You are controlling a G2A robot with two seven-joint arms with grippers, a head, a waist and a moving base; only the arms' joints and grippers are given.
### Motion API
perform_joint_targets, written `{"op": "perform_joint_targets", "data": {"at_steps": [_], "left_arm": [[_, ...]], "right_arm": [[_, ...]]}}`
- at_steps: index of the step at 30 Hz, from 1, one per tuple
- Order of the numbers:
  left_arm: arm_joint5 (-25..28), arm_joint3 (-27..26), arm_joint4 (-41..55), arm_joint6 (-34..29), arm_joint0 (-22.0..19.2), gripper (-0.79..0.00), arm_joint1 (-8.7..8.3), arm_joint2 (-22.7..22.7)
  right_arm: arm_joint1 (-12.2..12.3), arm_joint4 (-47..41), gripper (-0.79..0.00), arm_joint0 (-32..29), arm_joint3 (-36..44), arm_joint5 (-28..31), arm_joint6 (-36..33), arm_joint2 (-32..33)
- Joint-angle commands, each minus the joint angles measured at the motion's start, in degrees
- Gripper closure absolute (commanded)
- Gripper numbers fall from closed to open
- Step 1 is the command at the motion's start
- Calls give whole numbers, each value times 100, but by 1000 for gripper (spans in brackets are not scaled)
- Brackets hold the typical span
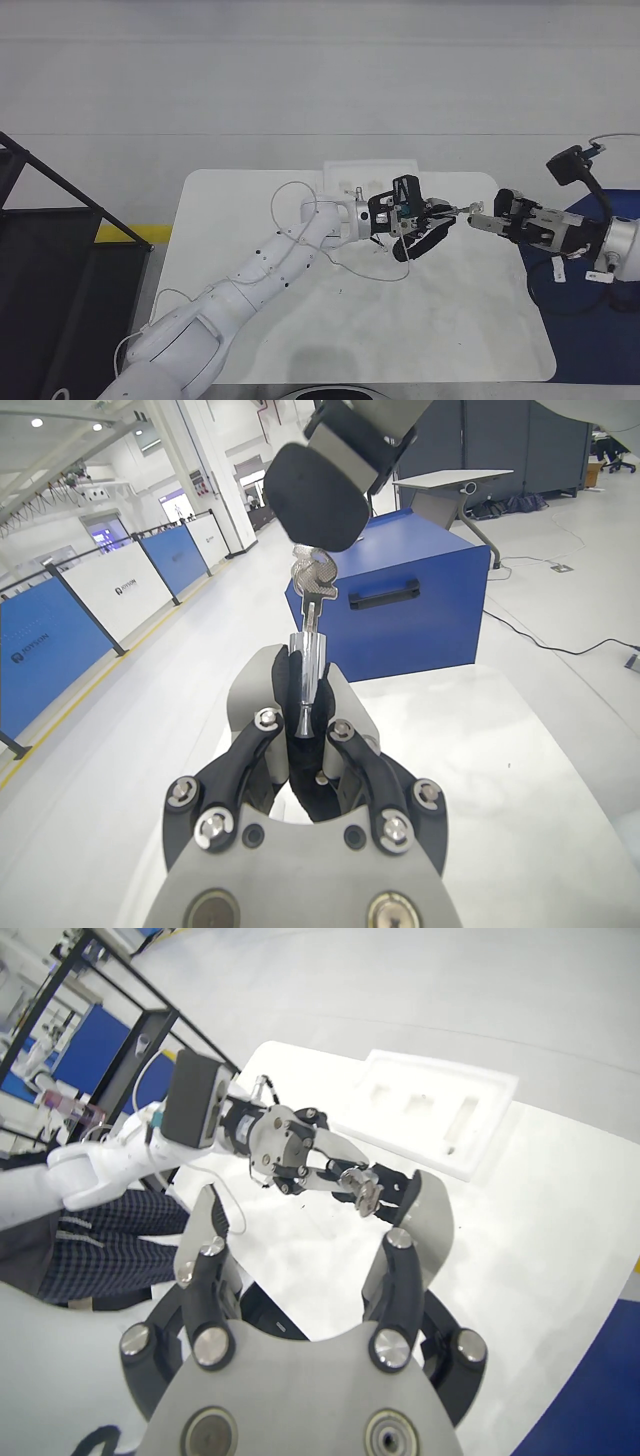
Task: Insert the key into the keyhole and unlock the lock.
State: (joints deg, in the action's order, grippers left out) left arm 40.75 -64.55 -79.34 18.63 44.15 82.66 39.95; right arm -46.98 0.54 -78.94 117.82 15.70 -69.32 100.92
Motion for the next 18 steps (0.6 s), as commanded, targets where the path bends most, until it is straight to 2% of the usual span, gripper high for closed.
{"op": "perform_joint_targets", "data": {"at_steps": [1,4,9,11,13,18], "left_arm": [[351,-56,382,-326,51,0,-49,177],[782,-252,800,-968,100,0,-141,436],[1317,-664,1287,-2036,193,0,-293,765],[1192,-830,1333,-2474,228,0,-343,890],[1076,-1016,1530,-2733,349,0,-384,1010],[1054,-1557,1674,-3108,642,0,-477,1167]], "right_arm": [[26,-28,-785,19,-88,730,-292,-12],[66,-151,-785,56,-177,1288,-639,-31],[159,-124,-785,39,-105,1388,-538,-189],[202,-316,-785,12,-190,1390,-537,-257],[236,-906,-785,34,-404,1149,-743,-266],[236,-906,-785,34,-404,1149,-743,-266]]}}
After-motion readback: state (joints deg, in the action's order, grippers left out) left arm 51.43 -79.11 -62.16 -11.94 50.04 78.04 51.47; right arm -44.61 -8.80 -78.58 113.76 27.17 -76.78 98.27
